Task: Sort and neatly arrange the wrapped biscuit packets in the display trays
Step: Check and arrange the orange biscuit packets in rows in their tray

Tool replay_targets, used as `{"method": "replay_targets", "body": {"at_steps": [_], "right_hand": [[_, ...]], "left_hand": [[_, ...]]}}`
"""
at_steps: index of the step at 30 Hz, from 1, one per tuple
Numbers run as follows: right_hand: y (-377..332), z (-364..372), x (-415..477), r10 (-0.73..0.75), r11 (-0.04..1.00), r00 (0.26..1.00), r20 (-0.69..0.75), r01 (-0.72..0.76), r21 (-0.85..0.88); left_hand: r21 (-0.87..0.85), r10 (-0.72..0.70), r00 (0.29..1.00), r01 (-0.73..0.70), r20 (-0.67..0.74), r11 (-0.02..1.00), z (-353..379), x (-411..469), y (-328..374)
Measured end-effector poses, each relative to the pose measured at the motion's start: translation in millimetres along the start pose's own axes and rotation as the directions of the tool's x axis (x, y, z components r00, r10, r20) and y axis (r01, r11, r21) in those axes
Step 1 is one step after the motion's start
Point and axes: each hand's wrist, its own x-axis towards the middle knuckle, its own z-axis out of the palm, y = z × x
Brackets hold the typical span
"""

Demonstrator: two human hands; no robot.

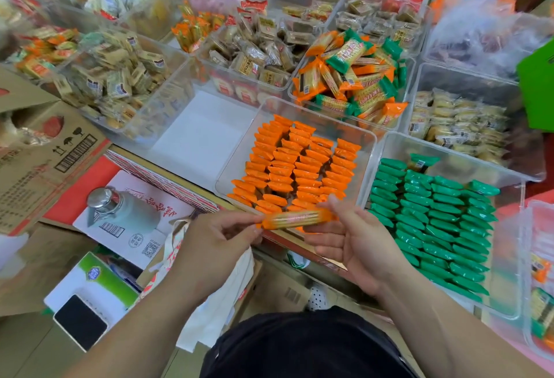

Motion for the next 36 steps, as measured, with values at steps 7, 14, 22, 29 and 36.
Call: {"method": "replay_targets", "body": {"at_steps": [7, 14, 22, 29, 36], "right_hand": [[-8, -9, 54, -0.246, 0.936, 0.952, -0.181, 0.185, -0.3], [-6, -22, 98, -0.595, 0.398, 0.802, 0.053, 0.351, -0.847], [4, -8, 110, -0.674, 0.191, 0.705, 0.223, 0.457, -0.869], [18, -6, 121, -0.632, -0.031, 0.649, 0.424, 0.525, -0.85], [33, 0, 154, -0.519, -0.157, 0.703, 0.486, 0.48, -0.863]], "left_hand": [[0.297, 0.091, 0.996, -0.089, 0.005, 0.951, 10, 76, -24], [0.793, 0.28, 0.938, -0.327, 0.205, 0.514, 36, 181, -47], [0.861, 0.305, 0.886, -0.433, 0.35, 0.268, 53, 208, -58], [0.784, 0.344, 0.91, -0.383, 0.231, 0.488, 45, 210, -64], [0.647, 0.339, 0.932, -0.337, 0.128, 0.684, 30, 201, -48]]}}
